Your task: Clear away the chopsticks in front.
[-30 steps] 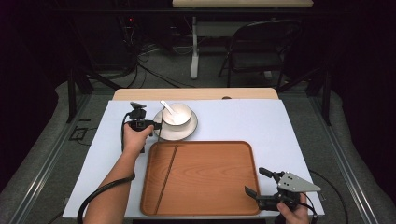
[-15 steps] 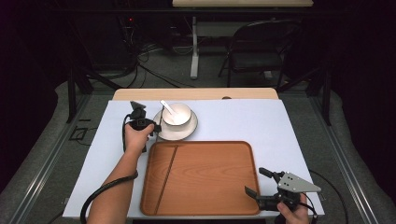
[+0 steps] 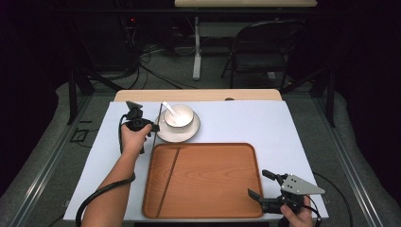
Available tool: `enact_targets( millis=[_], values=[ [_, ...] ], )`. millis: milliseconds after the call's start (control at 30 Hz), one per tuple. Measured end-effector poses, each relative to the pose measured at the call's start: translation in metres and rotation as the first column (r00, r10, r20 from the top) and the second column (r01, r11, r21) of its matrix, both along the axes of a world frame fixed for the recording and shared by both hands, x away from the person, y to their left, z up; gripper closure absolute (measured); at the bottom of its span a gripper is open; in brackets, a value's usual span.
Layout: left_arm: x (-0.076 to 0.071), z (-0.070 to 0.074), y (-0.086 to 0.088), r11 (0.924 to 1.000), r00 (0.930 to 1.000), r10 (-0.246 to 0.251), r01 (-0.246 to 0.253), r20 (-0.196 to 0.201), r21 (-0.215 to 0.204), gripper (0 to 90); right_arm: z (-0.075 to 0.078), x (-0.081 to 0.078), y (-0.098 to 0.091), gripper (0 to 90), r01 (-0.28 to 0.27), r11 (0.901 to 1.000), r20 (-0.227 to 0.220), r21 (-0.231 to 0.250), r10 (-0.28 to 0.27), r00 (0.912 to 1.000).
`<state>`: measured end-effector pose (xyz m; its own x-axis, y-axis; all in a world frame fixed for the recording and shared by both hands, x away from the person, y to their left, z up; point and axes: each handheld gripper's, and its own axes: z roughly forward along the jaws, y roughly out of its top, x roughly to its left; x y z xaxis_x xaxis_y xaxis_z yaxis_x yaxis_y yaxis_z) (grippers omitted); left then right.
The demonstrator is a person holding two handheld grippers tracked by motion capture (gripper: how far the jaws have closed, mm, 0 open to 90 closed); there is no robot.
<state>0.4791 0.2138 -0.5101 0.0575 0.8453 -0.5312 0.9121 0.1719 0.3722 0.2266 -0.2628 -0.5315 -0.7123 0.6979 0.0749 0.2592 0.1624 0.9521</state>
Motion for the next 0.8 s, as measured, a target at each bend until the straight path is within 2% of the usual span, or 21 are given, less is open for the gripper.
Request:
enact_targets(
  millis=[233,367,433,567,667,700,800],
  values=[
    [-0.016,0.013,0.011,0.9997,0.9995,-0.016,0.017,0.025,-0.02,84.8,0.0,0.0,0.0,15.1,0.001,1.0,-0.003,-0.001,-0.001,1.0],
    [-0.036,0.022,0.018,0.9992,0.9984,-0.036,0.037,0.043,-0.013,84.8,0.0,0.0,0.0,15.1,0.003,1.0,-0.005,0.0,-0.003,1.0],
    [-0.041,0.024,0.02,0.999,0.9982,-0.04,0.041,0.046,-0.016,84.8,0.0,0.0,0.0,15.1,0.003,1.0,-0.005,-0.001,-0.003,1.0],
    [-0.063,0.033,0.024,0.9978,0.9961,-0.059,0.061,0.065,-0.024,84.8,0.0,0.001,0.0,15.1,0.005,1.0,-0.007,-0.002,-0.005,1.0],
    [-0.077,0.039,0.024,0.9969,0.9946,-0.067,0.07,0.079,-0.035,84.8,0.0,0.001,0.001,15.1,0.004,1.0,-0.007,-0.003,-0.004,1.0],
    [-0.077,0.039,0.024,0.9969,0.9946,-0.067,0.07,0.079,-0.035,84.8,0.0,0.001,0.001,15.1,0.005,1.0,-0.005,-0.003,-0.005,1.0],
    [-0.095,0.041,0.022,0.9954,0.9926,-0.087,0.09,0.085,-0.034,84.8,0.0,0.0,0.001,15.1,0.006,1.0,-0.005,-0.004,-0.006,1.0]
  ],
)
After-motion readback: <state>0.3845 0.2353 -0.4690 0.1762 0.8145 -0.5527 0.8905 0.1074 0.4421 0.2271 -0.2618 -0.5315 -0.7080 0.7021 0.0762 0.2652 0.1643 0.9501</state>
